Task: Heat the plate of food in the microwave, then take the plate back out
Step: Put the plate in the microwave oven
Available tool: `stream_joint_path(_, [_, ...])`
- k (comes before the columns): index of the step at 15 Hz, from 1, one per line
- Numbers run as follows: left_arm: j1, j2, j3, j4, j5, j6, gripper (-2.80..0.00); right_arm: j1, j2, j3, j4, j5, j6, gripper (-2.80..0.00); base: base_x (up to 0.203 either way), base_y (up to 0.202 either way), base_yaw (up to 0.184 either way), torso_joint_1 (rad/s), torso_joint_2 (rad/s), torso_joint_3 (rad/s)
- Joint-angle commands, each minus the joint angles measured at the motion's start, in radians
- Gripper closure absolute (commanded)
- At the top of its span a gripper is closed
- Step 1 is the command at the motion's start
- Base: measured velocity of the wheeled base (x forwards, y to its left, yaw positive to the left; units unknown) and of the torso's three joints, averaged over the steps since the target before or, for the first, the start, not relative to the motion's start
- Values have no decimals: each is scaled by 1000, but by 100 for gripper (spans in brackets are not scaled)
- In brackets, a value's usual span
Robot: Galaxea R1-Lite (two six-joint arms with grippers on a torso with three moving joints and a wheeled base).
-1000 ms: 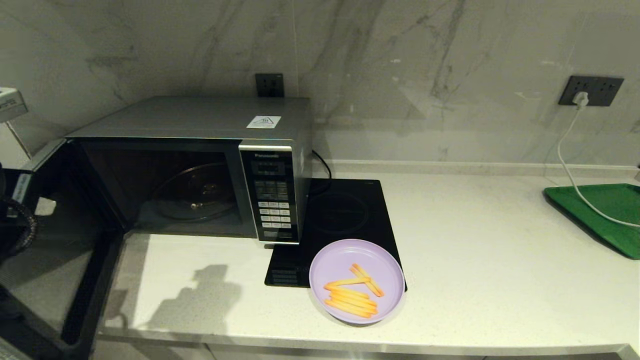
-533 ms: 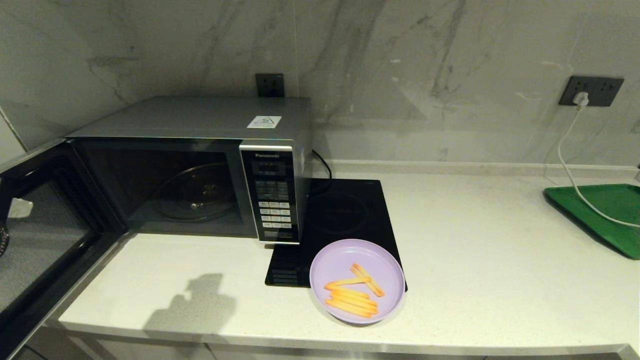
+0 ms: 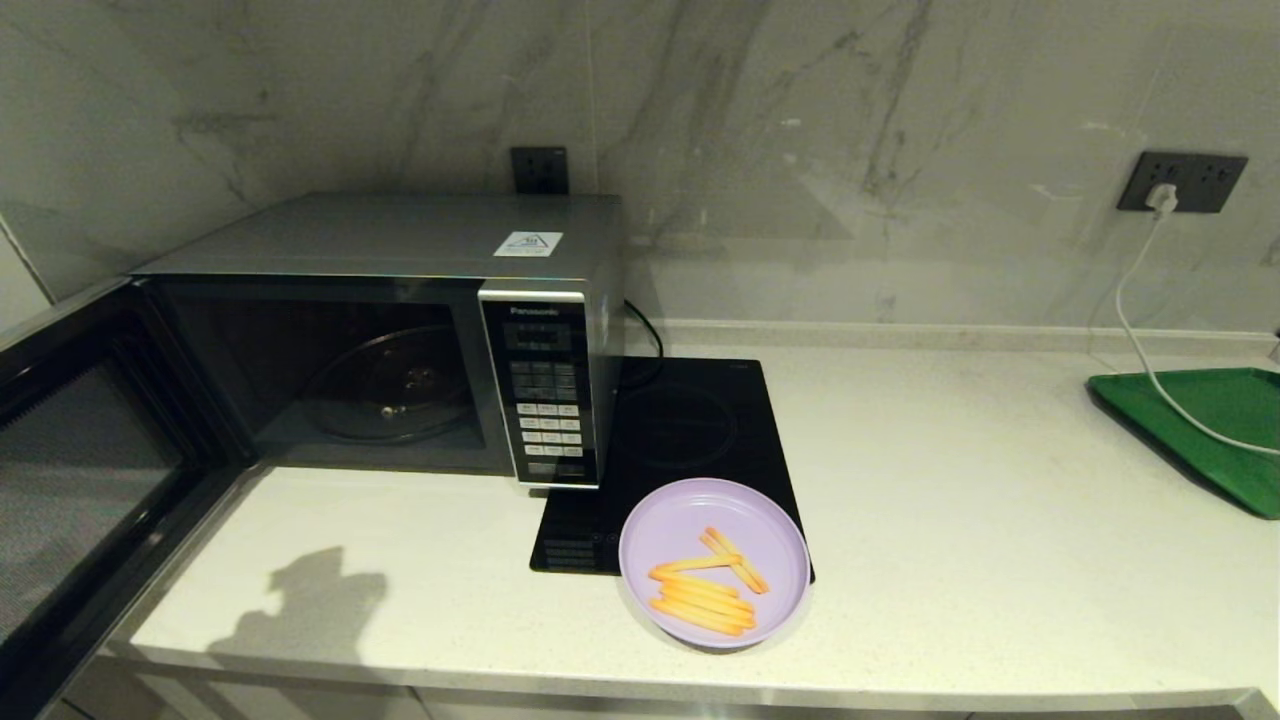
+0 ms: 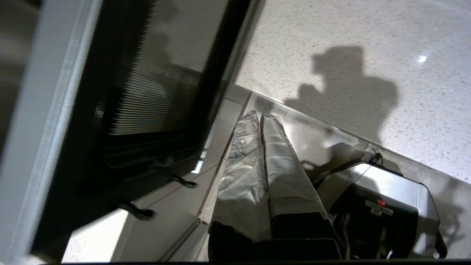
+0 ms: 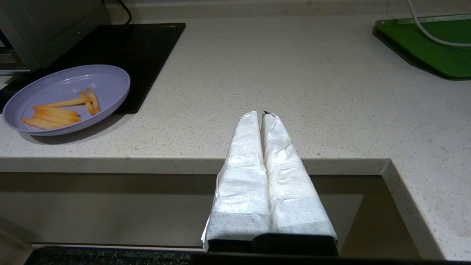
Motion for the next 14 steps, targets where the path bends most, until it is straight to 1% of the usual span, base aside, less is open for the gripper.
stream_joint_path(1, [31,20,0,4,1,1,0,2,0,0,0,0,0,0,0,0,0,0,0,0])
stream_joint_path(4, [52,34,-3,-11,1,3,0,0,0,0,0,0,0,0,0,0,0,0,0,0])
stream_joint_path(7, [103,60,-3,-101,3,15,0,0,0,1,0,0,0,0,0,0,0,0,0,0])
stream_joint_path(14, [100,66,0,-105,3,17,0,1,0,0,0,0,0,0,0,0,0,0,0,0])
